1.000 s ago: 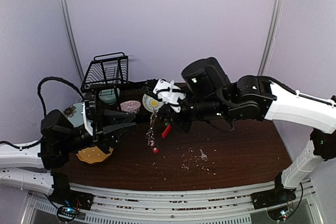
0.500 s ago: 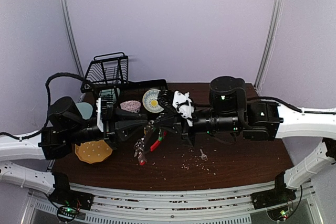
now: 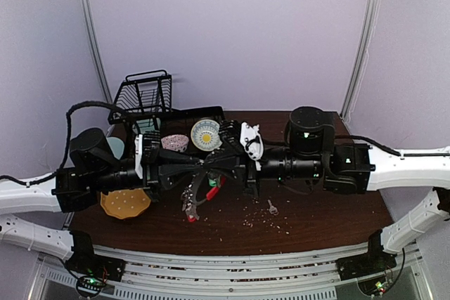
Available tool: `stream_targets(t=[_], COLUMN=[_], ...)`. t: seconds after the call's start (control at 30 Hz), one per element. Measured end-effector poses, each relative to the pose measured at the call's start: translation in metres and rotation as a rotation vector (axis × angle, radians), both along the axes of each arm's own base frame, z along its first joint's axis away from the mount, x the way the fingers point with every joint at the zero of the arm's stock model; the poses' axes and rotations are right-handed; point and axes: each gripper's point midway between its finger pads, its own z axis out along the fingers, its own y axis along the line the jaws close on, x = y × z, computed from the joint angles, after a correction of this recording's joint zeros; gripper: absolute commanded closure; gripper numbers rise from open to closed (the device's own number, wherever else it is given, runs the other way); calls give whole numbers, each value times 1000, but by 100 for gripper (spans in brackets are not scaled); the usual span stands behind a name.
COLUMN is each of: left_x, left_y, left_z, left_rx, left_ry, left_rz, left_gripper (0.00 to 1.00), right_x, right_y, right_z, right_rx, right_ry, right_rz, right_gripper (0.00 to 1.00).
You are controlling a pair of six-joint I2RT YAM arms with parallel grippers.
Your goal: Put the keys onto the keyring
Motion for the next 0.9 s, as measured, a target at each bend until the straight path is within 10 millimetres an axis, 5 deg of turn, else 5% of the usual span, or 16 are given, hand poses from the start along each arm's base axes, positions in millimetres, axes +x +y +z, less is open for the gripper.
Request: stream_targets(t=[0.3, 0.47, 0.7, 0.9], left_x=[2, 6, 29, 33], left_y=[2, 4, 13, 16], left_z=[3, -4, -17, -10], left_rx=[-4, 34, 148, 160], left_ry=[-9, -17, -30, -47], left_rz=[8, 57, 189, 213], left_gripper=[100, 100, 100, 100], right_x=[3, 8, 26, 32], right_y=[-1, -3, -13, -5], right_z=[1, -6, 4, 10], right_rx=[2, -45, -147, -194], right_ry=[-27, -59, -173, -258], right_rz=[-2, -27, -108, -105], right_gripper=[100, 80, 69, 75])
